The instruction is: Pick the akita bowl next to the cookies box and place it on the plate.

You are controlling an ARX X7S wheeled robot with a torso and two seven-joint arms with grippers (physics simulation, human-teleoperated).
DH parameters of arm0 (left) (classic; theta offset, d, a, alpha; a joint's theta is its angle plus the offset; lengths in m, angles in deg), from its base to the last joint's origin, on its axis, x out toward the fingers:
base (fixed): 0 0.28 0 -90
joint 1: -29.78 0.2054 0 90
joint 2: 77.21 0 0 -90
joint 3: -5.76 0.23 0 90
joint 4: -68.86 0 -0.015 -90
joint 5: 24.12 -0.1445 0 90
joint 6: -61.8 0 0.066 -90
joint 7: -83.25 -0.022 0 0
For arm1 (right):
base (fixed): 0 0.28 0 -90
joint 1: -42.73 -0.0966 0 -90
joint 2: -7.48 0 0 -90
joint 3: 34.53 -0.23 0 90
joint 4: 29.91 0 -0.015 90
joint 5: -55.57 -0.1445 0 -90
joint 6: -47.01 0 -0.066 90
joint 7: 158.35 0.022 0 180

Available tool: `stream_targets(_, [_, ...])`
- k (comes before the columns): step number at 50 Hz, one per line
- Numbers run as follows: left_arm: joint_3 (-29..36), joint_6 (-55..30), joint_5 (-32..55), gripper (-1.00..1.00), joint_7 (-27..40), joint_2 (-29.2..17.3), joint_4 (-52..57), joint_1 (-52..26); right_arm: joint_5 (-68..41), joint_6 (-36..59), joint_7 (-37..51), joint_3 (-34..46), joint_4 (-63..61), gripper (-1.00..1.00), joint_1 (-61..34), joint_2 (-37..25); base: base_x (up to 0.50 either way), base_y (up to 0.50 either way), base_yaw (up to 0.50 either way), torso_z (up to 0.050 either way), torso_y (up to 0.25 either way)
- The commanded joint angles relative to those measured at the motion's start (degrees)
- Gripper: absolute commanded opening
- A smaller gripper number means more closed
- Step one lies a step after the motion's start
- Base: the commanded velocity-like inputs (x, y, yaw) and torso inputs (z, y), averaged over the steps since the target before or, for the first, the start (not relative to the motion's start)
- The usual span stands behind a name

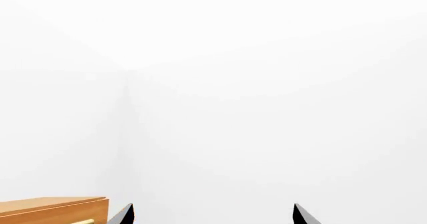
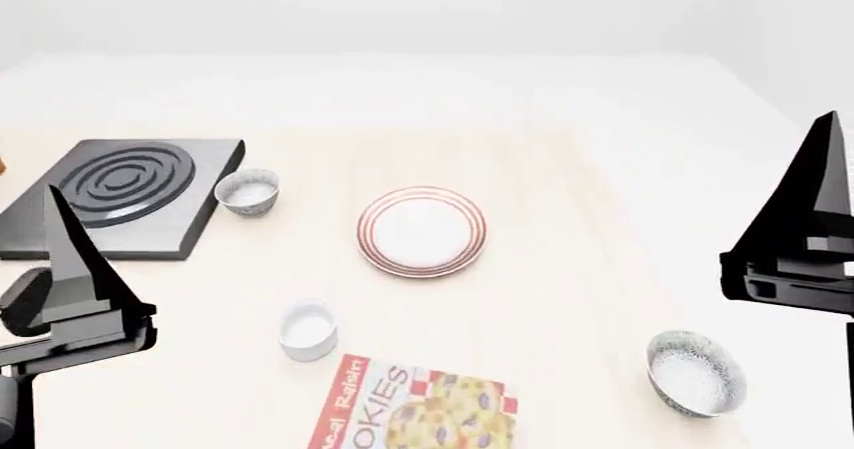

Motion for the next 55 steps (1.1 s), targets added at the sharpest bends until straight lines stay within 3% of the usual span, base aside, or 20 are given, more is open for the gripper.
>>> stream_targets(1, [0.2, 0.2, 0.2, 1.00, 0.5, -0.5, -0.1, 0.1, 0.0, -0.3, 0.3, 0.4, 0.1, 1.00, 0.0, -0.4, 0.50, 0.04, 0.00, 0.000, 0.000])
stream_targets(17, [0.1, 0.0, 0.8, 1.00, 1.5, -1.3, 0.5, 0.4, 0.1, 0.4, 1.5, 1.1, -0.2, 1.00, -0.4, -1.2, 0.50, 0.04, 0.00, 0.000, 0.001])
stream_targets(18, [0.9, 1.3, 0.1, 1.00, 1.3, -1.1, -0.8, 0.6, -8.5, 9.0, 6.8, 2.1, 2.9, 1.00, -9.0, -9.4, 0.00, 0.00, 0.00, 0.000, 0.000])
stream_targets(20, [1.3, 1.5, -0.2, 1.00, 1.3, -1.1, -1.0, 0.6, -12.1, 14.7, 8.5, 3.9, 5.7, 1.00, -23.4, -11.1, 0.00, 0.00, 0.00, 0.000, 0.000])
stream_targets(28, [1.5, 1.9, -0.3, 1.00, 1.5, -1.2, -1.4, 0.7, -18.7, 21.7, 9.1, 6.0, 15.3, 1.00, -33.3, -14.4, 0.00, 0.00, 0.00, 0.000, 0.000])
stream_targets(42, [1.3, 0.7, 0.5, 1.00, 2.2, -1.9, -0.6, 0.3, -28.9, 31.6, 8.1, 9.9, 27.7, 1.00, -42.5, -17.0, 0.00, 0.00, 0.00, 0.000, 0.000])
stream_targets(44, [1.3, 0.9, 0.5, 1.00, 2.2, -1.9, -0.7, 0.4, -26.4, 33.1, 8.0, 12.7, 28.2, 1.00, -43.1, -18.0, 0.00, 0.00, 0.00, 0.000, 0.000])
stream_targets(49, [1.3, 0.7, 0.6, 1.00, 2.5, -2.1, -0.7, 0.3, -25.4, 33.5, 6.8, 14.2, 28.8, 1.00, -41.9, -18.6, 0.00, 0.00, 0.00, 0.000, 0.000])
stream_targets(55, [1.1, 1.1, 0.8, 1.00, 2.6, -2.3, -0.9, 0.5, -33.1, 40.0, 10.4, 14.8, 32.4, 1.00, -42.2, -18.2, 0.00, 0.00, 0.00, 0.000, 0.000])
